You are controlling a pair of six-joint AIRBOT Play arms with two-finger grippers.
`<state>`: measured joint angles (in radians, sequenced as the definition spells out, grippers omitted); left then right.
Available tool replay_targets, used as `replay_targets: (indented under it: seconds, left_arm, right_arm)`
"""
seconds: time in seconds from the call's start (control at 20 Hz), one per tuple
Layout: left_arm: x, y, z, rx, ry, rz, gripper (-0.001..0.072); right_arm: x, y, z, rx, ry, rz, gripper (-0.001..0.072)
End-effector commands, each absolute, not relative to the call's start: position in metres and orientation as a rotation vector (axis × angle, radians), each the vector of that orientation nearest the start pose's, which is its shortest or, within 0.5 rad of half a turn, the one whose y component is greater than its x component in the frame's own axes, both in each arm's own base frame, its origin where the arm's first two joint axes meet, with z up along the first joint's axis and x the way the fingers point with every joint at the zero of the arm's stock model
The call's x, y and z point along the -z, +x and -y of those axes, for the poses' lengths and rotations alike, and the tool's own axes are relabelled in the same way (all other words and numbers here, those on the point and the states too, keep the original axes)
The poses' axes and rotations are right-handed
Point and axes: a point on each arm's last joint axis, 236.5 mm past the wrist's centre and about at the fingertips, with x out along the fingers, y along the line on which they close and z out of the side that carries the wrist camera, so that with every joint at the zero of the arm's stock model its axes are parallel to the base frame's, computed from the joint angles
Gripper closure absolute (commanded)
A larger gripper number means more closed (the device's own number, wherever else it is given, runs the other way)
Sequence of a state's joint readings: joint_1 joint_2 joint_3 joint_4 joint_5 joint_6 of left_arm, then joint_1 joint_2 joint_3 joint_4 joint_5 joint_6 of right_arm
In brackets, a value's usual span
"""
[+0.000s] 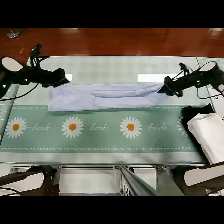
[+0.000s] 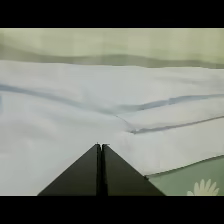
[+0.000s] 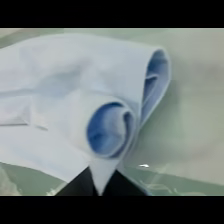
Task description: Fold the shirts.
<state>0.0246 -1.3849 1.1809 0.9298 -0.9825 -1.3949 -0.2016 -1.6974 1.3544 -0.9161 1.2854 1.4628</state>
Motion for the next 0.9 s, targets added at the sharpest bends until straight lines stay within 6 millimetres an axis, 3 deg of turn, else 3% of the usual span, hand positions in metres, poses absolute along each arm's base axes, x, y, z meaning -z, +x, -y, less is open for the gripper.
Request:
replay_targets:
  seconds: [0.0, 0.1, 0.2, 0.45, 0.6, 0.7, 0.85]
  left_arm:
    - [-0.038, 0.432, 0.146, 0.45, -0.488, -1.089, 0.0685]
    - [-0.038, 0.423, 0.183, 0.514, -0.436, -1.092, 0.0686]
    - [-0.031, 0.416, 0.234, 0.581, -0.365, -1.067, 0.0687]
    - [0.028, 0.365, 0.366, 0.692, -0.322, -1.193, 0.0687]
    - [0.037, 0.336, 0.443, 0.787, -0.297, -1.212, 0.0687]
    - [0.04, 0.312, 0.488, 0.848, -0.285, -1.234, 0.0687]
    - [0.048, 0.257, 0.53, 0.975, -0.214, -1.331, 0.0687]
  right_arm:
    - [0.004, 0.403, -0.032, -0.224, 0.487, -1.413, 0.0695]
    - [-0.038, 0.384, -0.035, -0.231, 0.444, -1.292, 0.0695]
    - [-0.076, 0.357, -0.041, -0.237, 0.413, -1.18, 0.0694]
    - [-0.154, 0.291, -0.062, -0.273, 0.394, -0.993, 0.0694]
    - [-0.18, 0.268, -0.077, -0.315, 0.419, -0.935, 0.0694]
    - [-0.187, 0.26, -0.083, -0.336, 0.43, -0.924, 0.0695]
    - [-0.185, 0.261, -0.083, -0.332, 0.437, -0.934, 0.0694]
